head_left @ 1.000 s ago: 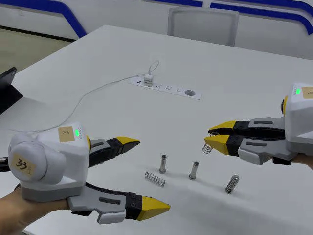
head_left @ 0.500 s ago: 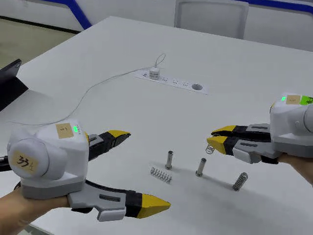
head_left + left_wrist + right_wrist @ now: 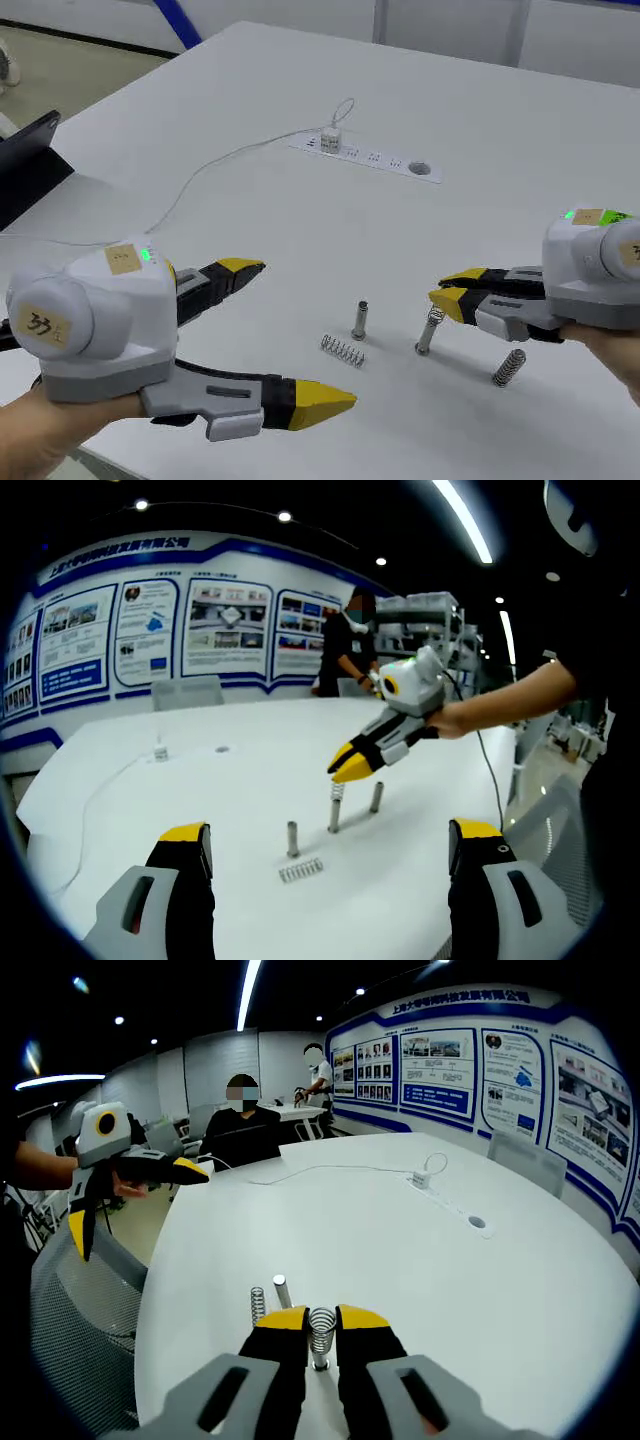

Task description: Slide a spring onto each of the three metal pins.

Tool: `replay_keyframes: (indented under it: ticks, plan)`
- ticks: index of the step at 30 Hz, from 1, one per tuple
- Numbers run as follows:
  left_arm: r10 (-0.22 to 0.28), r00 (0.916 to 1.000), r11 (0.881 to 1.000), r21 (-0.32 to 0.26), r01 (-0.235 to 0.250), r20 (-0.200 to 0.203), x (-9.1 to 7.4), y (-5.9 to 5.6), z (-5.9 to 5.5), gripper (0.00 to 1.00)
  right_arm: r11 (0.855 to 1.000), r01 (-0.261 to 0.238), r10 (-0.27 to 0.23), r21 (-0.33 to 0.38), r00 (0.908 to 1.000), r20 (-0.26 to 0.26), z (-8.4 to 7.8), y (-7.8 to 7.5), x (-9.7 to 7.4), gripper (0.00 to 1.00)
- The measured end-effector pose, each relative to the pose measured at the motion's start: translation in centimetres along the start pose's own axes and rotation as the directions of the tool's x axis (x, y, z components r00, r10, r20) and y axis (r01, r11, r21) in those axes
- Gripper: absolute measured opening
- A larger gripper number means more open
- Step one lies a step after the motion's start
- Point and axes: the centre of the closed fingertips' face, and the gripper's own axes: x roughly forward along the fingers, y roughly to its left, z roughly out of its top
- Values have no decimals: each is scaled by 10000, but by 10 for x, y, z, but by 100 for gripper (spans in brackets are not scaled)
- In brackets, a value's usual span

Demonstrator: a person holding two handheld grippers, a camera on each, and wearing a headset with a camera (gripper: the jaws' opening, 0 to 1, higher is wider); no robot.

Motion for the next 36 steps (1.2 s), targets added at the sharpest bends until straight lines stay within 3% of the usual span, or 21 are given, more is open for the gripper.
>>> replay_keyframes:
  ticks: [7, 18, 21, 27, 30, 36]
  plan:
    - [106, 9998, 9999, -17, -107, -165, -1, 1, -4, 100, 10000, 13, -12, 52, 9998, -189, -11, 3, 6, 11]
    - [335, 9994, 9994, -26, -335, -109, -4, 7, 0, 100, 9993, 351, -345, 127, 9984, -445, -29, 2, 19, 11]
    - [327, 9993, 9992, -238, -323, 168, -6, 7, 4, 100, 9978, 531, -513, 388, 9976, -470, -33, 0, 20, 11]
    - [424, 9991, 9985, -352, -422, 55, -7, 8, 1, 100, 9982, 521, -500, 302, 9965, -666, -42, 2, 23, 11]
    - [454, 9987, 9971, -623, -440, 211, -9, 10, 3, 98, 9976, 587, -567, 370, 9971, -515, -43, 1, 23, 12]
    - [567, 9982, 9966, -612, -553, 215, -10, 12, 4, 99, 9966, 673, -645, 478, 9963, -575, -47, -1, 22, 12]
